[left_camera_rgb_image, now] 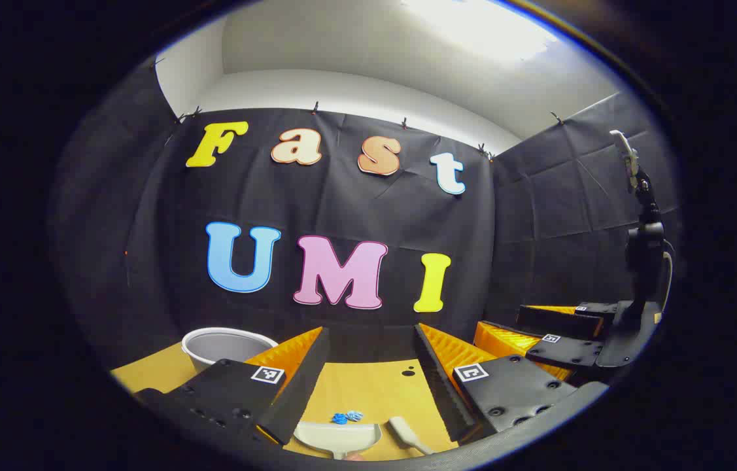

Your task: Pick up the small broom and dustpan from the desktop, sweep the trash into the dustpan with the broom, and then empty the trash into the garbage bin.

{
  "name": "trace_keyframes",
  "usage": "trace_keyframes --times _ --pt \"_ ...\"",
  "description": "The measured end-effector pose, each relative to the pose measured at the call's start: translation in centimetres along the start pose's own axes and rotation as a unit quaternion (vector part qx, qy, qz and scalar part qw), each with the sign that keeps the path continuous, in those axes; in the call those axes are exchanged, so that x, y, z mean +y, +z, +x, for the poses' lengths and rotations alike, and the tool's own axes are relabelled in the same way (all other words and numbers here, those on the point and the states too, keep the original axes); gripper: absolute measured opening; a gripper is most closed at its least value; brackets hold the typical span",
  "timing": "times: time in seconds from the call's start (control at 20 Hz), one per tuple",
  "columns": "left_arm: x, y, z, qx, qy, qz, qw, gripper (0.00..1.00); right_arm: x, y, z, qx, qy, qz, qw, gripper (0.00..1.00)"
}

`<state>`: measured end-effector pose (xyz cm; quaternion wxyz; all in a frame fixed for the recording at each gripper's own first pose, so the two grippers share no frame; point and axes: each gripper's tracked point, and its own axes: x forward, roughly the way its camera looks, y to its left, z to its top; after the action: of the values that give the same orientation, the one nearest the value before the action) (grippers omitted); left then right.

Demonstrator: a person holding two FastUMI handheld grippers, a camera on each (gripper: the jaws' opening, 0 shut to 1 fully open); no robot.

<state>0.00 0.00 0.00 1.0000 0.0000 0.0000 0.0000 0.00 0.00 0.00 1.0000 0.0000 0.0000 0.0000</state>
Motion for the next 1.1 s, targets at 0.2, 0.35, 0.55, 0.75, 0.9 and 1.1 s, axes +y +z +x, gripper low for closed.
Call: trace_keyframes --times 0.2,0.35,0.55,0.75,0.9,1.1 --pt "0.9 -0.3 1.2 0.016 0.021 0.014 1.000 0.77 -0.8 0.0 0.3 0.000 -0.008 0.005 1.000 0.92" --pt "1.2 -0.1 1.7 0.014 0.034 0.032 0.999 0.77 -1.0 -0.2 0.5 0.001 -0.010 0.009 1.000 0.92" --pt "1.1 -0.4 1.7 0.020 0.041 0.045 0.998 0.77 -0.5 -0.8 0.9 0.006 -0.003 0.015 1.000 0.92" --pt "0.9 -0.3 1.9 0.020 0.033 0.050 0.998 0.77 -0.2 -1.0 1.5 0.005 -0.003 0.022 1.000 0.95" --pt "0.9 -0.4 2.4 0.021 0.031 0.053 0.998 0.77 -0.3 -0.9 1.7 0.004 -0.004 0.020 1.000 0.95" --pt "0.8 -0.4 2.9 0.025 0.026 0.048 0.998 0.77 -0.3 -1.1 2.1 0.006 -0.007 0.017 1.000 0.92"
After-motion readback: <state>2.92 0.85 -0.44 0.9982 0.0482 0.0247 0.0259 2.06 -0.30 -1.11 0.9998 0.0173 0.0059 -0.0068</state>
